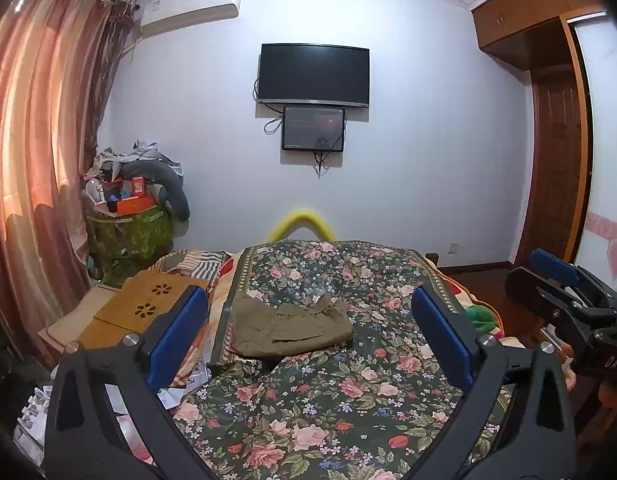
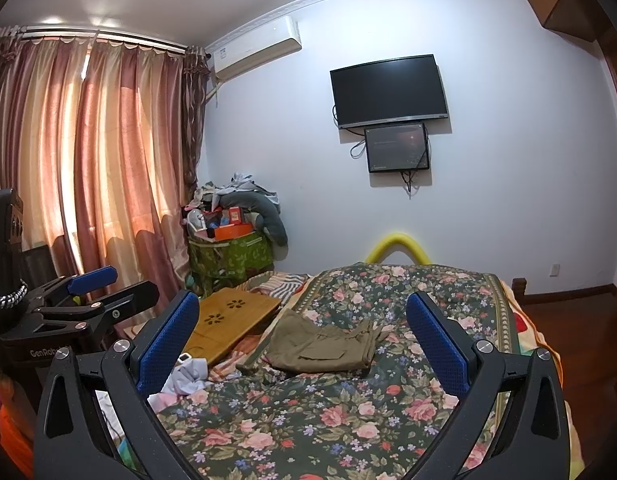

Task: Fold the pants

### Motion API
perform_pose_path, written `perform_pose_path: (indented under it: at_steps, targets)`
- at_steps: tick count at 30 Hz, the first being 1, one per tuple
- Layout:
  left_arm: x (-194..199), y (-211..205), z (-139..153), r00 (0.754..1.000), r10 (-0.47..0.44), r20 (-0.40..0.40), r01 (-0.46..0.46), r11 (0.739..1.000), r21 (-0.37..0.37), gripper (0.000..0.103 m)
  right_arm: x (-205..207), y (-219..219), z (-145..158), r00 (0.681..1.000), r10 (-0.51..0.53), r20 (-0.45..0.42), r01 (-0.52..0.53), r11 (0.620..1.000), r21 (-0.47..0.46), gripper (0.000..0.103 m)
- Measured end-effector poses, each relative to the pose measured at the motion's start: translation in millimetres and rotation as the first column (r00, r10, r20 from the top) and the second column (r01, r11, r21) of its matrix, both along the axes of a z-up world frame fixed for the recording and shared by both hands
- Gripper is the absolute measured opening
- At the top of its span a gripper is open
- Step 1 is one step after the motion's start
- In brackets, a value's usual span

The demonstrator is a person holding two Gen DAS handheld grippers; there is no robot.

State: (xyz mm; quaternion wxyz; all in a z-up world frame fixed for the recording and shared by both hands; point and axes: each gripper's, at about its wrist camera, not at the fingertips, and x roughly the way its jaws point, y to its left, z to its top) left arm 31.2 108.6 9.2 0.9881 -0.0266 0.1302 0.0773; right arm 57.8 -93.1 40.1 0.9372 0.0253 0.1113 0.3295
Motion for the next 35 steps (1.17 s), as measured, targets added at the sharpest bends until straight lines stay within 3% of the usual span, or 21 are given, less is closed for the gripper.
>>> perform_pose_path:
  at_steps: [19, 35]
  targets:
    - [3, -3, 0, 0.998, -0.062, -0.024, 0.062, 0.998, 0.015, 0.103, -2, -5, 3, 1.0, -0.016, 0.007, 0.016, 1.0, 0.016, 0.103]
    - [11, 0, -3, 0.997, -0.06, -0.041, 0.06, 0.998, 0.01, 0.103, 2, -8, -2, 0.999, -0.032, -0.01, 0.032, 0.999, 0.016, 0.103]
